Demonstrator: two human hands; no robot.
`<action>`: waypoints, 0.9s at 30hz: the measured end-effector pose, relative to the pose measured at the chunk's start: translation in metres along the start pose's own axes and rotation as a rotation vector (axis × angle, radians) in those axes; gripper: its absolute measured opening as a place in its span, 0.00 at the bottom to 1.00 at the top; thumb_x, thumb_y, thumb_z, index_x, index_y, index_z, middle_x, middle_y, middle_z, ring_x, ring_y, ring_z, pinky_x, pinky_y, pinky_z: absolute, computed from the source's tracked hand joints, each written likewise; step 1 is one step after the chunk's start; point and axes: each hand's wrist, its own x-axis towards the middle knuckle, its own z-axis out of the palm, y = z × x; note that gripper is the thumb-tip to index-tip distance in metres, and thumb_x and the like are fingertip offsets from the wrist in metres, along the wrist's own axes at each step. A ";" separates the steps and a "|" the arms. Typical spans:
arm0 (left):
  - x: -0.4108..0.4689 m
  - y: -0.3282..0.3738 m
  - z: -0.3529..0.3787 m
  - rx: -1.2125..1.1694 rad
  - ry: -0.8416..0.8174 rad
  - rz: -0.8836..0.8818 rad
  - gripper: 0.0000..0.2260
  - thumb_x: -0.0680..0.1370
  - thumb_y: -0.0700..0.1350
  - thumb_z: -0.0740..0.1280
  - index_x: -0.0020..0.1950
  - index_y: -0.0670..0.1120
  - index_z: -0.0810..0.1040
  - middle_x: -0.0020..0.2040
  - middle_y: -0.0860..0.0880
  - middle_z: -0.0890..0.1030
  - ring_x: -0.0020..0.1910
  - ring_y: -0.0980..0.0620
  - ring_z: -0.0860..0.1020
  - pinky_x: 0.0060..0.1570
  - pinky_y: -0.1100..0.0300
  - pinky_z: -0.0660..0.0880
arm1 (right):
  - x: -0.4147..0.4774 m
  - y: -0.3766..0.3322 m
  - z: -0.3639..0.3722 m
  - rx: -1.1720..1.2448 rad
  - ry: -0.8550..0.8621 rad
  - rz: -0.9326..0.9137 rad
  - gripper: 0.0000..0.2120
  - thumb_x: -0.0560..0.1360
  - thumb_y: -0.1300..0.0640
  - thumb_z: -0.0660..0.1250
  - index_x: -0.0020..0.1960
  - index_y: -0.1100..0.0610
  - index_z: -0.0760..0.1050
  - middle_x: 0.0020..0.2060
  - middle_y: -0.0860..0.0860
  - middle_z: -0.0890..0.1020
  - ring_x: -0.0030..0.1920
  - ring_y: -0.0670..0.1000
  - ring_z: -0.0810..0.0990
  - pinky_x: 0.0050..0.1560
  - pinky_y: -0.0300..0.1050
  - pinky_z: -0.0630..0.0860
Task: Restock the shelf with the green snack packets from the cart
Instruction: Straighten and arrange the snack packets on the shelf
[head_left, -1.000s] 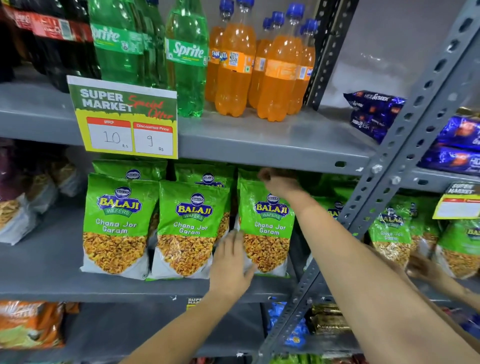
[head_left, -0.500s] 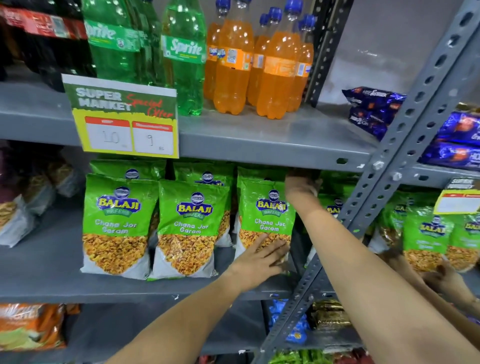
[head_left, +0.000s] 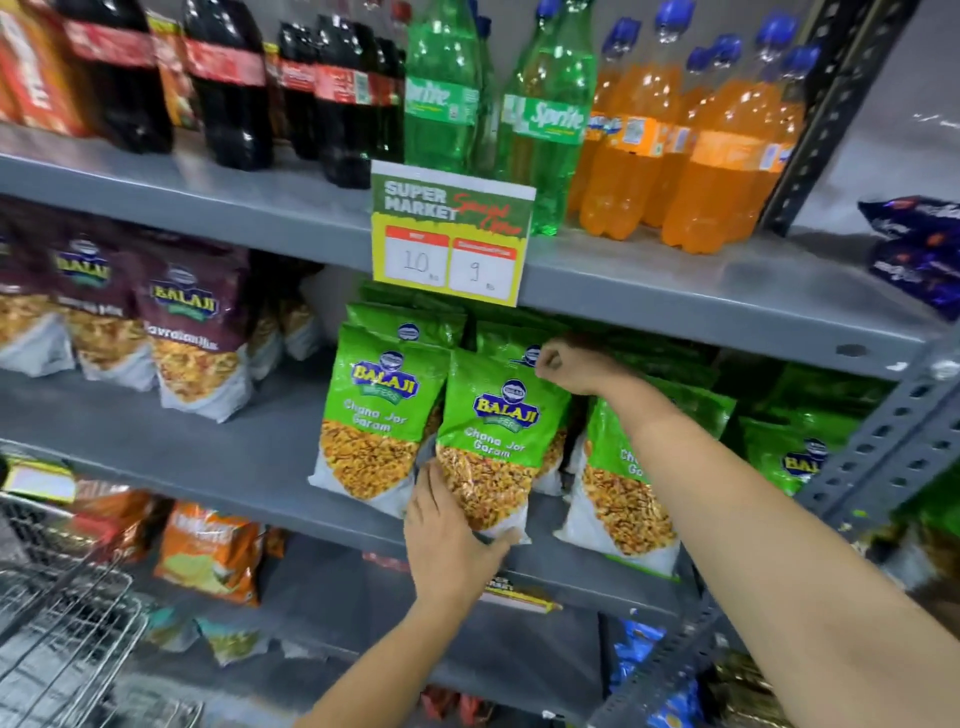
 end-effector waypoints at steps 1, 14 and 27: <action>0.001 0.002 0.003 -0.006 -0.039 -0.009 0.57 0.60 0.69 0.71 0.76 0.39 0.50 0.76 0.41 0.59 0.75 0.43 0.58 0.72 0.49 0.59 | 0.001 0.000 -0.002 0.012 -0.015 -0.002 0.09 0.75 0.58 0.64 0.50 0.63 0.78 0.50 0.62 0.83 0.52 0.60 0.81 0.56 0.54 0.78; 0.009 0.025 0.032 -0.037 -0.114 -0.136 0.64 0.58 0.70 0.72 0.76 0.41 0.38 0.77 0.41 0.53 0.76 0.43 0.55 0.74 0.51 0.56 | -0.010 0.030 -0.016 -0.032 0.097 -0.008 0.08 0.78 0.59 0.58 0.47 0.61 0.74 0.41 0.62 0.79 0.40 0.53 0.74 0.43 0.52 0.75; 0.011 0.019 0.042 -0.051 -0.086 -0.188 0.67 0.54 0.73 0.71 0.76 0.39 0.39 0.77 0.41 0.55 0.75 0.44 0.55 0.75 0.51 0.54 | 0.039 -0.035 0.004 0.120 -0.063 -0.085 0.06 0.76 0.53 0.66 0.48 0.56 0.75 0.40 0.50 0.76 0.46 0.52 0.75 0.41 0.40 0.69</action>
